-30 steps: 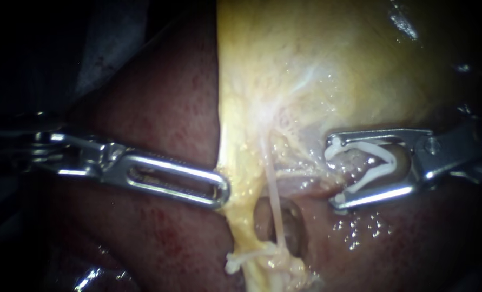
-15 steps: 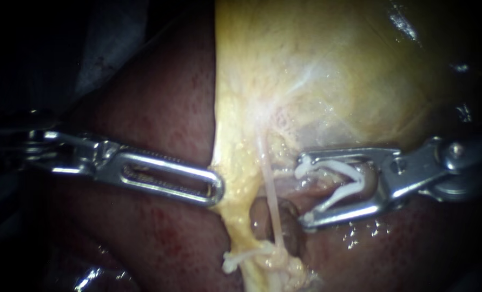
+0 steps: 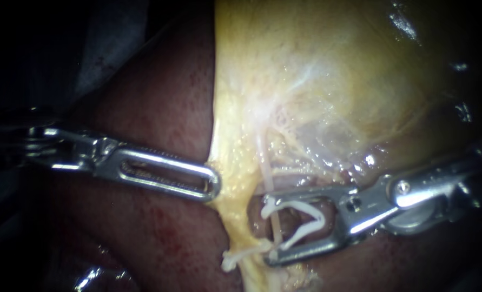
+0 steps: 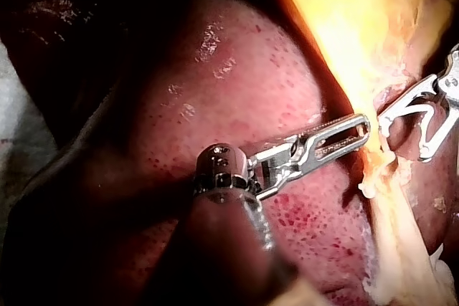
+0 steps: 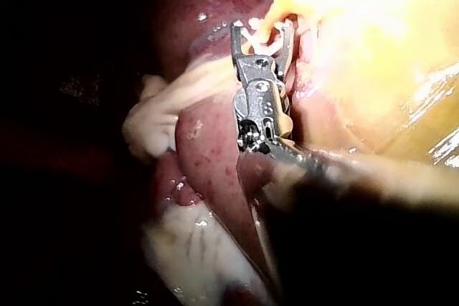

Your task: Clipping second clip left tube

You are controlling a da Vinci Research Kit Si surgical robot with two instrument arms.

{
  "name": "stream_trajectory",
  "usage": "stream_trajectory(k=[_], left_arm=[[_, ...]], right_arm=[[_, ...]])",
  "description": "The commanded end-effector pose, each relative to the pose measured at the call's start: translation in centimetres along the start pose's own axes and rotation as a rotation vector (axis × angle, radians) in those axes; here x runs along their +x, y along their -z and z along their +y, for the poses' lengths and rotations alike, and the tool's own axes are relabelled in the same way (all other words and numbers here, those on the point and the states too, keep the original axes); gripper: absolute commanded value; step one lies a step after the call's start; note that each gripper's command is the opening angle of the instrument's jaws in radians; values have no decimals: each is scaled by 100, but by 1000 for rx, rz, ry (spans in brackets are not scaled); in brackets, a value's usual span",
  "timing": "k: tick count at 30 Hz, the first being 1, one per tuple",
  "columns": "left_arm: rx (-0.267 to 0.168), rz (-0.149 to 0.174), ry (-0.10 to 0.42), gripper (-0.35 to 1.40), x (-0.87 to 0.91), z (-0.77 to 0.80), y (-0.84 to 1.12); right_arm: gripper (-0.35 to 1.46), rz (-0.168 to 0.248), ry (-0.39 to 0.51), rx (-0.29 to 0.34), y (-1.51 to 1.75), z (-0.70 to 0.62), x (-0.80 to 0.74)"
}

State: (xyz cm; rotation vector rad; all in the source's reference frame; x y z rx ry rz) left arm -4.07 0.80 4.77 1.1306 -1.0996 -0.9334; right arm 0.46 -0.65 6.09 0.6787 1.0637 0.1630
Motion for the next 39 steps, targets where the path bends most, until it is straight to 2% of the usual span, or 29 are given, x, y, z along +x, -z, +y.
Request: stream_trajectory(k=[1, 14, 21, 30, 39], left_arm=[[0, 0, 0, -35, 0, -1, 0], [-1, -1, 0, -35, 0, -4, -1], [-2, -1, 0, -35, 1, -6, -2], [-2, -2, 0, -35, 1, -9, -4], [-3, -3, 0, -35, 1, -10, -5]], right_arm=[[54, -1, -5, -1, 0, 1, -1], [53, -10, -14, 23, -26, 7, -12], [49, -17, -17, 53, -48, 9, -13], [48, -22, -20, 61, -76, 15, -15], [46, -24, -25, 66, -82, 18, -20]])
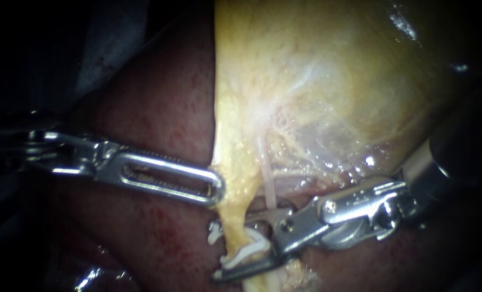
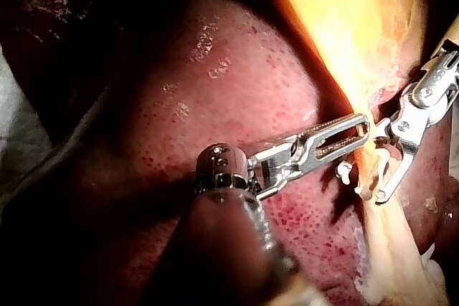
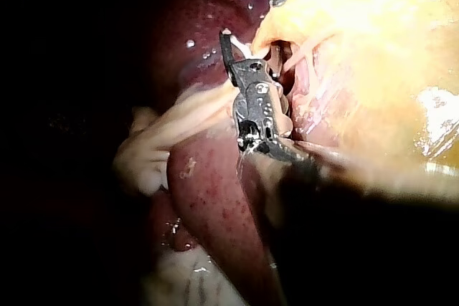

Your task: Clipping second clip left tube

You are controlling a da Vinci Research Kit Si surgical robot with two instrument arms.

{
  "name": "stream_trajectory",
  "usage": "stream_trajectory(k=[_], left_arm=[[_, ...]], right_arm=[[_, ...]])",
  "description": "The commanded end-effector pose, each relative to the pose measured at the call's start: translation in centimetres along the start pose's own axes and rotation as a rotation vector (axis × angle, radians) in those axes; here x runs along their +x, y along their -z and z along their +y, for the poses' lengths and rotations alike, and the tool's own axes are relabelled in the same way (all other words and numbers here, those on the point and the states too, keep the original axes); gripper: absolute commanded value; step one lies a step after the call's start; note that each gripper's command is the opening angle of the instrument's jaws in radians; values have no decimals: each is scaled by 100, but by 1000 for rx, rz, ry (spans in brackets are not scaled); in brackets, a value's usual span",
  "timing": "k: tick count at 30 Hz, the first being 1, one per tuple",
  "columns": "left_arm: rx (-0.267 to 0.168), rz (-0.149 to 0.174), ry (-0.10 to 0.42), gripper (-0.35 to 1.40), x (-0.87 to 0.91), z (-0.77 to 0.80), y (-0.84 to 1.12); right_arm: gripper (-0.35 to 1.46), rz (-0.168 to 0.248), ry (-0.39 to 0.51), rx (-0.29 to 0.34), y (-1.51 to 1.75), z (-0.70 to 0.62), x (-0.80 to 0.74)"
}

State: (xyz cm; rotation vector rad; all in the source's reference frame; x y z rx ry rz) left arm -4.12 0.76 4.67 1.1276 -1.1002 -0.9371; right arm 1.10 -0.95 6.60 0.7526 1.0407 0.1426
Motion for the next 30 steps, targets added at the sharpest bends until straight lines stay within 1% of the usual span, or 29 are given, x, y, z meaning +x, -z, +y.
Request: stream_trajectory(k=[1, 5, 11, 12, 14, 19, 22, 30], left_arm=[[0, 0, 0, -35, 0, 0, 0], [0, 0, 0, -35, 0, 0, 0], [0, 0, 0, -35, 0, 0, 0], [0, 0, 0, -35, 0, 0, 0], [0, 0, 0, -35, 0, 0, 0], [0, 0, 0, -35, 0, 0, -1], [0, 0, 0, -35, 0, 0, -1], [-1, 0, 0, -35, -1, 1, -1]], right_arm=[[45, 0, 1, 0, 0, 0, 0], [42, 0, -4, 1, 0, 1, 0], [32, -1, -22, 1, 1, 6, 0], [27, -1, -28, 1, 1, 7, -1], [7, -2, -44, 7, 2, 10, -1], [-24, -5, -99, 15, 3, 14, -3], [-34, -6, -115, 16, 3, 15, -3], [-35, -10, -120, 18, 4, 15, -5]])
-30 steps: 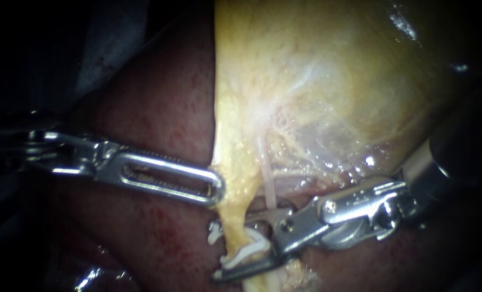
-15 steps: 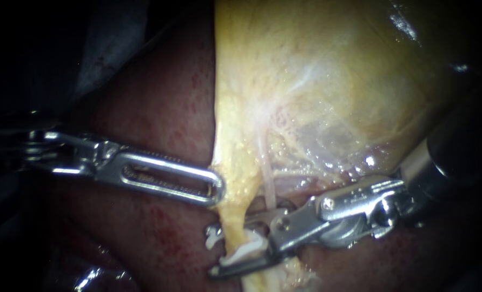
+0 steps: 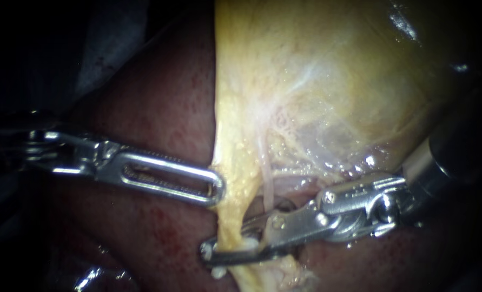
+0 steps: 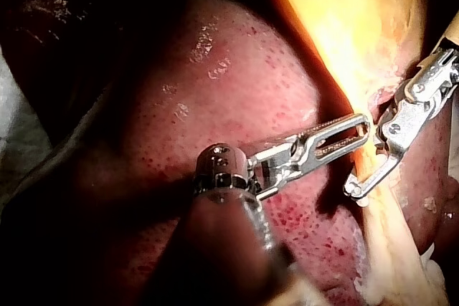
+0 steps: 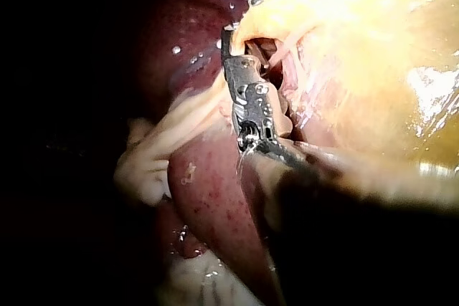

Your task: Clipping second clip left tube

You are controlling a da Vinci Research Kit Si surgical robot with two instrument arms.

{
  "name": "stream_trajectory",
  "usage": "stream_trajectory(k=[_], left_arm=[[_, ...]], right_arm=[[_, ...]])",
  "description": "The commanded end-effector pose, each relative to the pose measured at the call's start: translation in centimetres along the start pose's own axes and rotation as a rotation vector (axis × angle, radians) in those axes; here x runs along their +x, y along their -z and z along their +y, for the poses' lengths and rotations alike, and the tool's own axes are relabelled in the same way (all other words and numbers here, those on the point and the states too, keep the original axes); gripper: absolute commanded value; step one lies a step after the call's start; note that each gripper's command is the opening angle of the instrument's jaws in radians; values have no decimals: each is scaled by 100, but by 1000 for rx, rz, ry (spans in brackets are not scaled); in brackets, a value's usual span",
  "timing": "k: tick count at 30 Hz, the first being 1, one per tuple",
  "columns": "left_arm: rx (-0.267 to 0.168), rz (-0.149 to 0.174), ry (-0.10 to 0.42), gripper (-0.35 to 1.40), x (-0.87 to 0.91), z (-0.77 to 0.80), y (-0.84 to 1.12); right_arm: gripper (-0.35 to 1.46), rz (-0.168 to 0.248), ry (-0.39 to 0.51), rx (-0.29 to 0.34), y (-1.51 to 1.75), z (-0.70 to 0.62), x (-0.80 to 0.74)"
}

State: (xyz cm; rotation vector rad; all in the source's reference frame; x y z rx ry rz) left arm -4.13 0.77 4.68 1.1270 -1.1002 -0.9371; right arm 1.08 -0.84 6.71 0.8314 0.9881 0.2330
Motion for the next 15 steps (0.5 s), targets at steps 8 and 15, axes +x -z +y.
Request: stream_trajectory(k=[8, 15], left_arm=[[-1, 0, 0, -35, 0, 1, -1], [-1, -1, 0, -35, -1, 1, -2]], right_arm=[[-35, -1, -9, 2, 1, 0, -1], [-35, -2, -8, 5, 1, 0, -2]])
